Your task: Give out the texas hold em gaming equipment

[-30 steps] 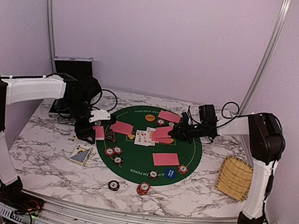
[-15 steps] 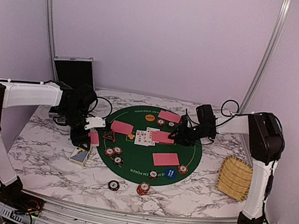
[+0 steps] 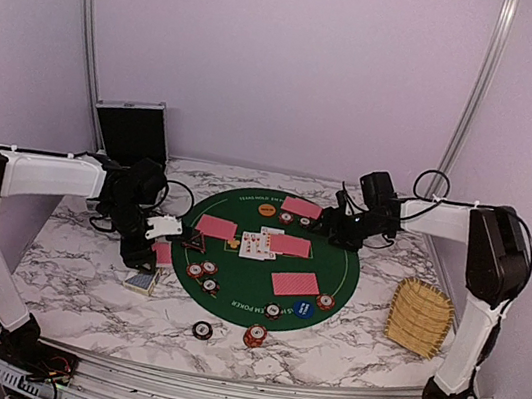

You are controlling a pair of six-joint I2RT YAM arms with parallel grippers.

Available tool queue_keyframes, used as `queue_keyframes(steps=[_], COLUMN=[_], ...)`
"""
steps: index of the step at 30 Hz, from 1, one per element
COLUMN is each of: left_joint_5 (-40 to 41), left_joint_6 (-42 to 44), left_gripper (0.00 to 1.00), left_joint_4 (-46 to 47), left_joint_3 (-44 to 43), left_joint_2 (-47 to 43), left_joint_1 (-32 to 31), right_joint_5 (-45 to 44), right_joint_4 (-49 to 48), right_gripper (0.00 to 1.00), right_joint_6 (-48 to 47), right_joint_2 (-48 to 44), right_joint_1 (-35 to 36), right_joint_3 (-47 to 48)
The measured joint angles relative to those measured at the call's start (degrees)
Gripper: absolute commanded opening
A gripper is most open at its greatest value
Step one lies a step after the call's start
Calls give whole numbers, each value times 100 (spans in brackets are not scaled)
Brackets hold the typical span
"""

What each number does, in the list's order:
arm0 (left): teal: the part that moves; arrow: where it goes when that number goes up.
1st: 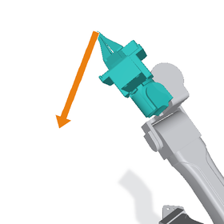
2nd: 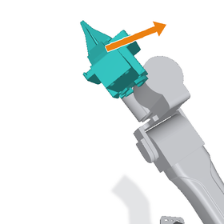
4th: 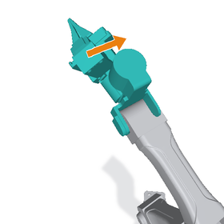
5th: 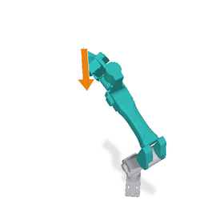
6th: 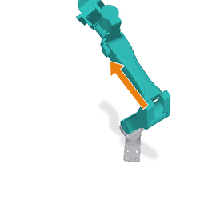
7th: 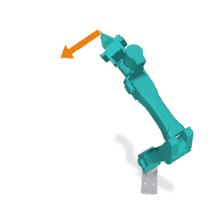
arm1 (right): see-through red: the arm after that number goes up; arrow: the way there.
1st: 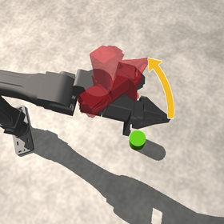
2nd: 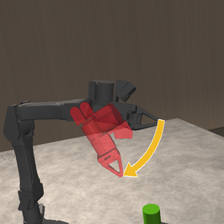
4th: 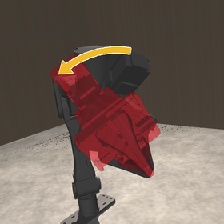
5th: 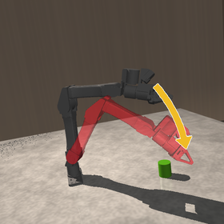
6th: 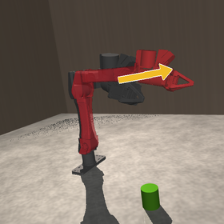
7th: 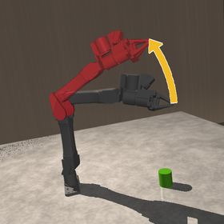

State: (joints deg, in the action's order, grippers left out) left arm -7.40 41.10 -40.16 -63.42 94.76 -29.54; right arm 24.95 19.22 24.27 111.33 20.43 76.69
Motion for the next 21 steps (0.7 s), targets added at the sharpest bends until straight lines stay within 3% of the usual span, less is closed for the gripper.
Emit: queue_keyframes(steps=[7,13,21], left_joint_5=[-4,63,603], left_joint_6=[-127,-431,-1034], left_gripper=[0,0,0], left_joint_4=[72,214,645], left_joint_3=[7,68,826], left_joint_2=[-151,-313,-501], left_joint_1=[177,643,1093], right_joint_5=[-345,-651,-870], right_joint_4=[39,92,79], right_gripper=[98,99,99], right_joint_6=[-28,-39,-26], right_joint_2=[-507,-710,-1005], right_joint_1=[136,378,448], right_joint_3=[-313,-433,-638])
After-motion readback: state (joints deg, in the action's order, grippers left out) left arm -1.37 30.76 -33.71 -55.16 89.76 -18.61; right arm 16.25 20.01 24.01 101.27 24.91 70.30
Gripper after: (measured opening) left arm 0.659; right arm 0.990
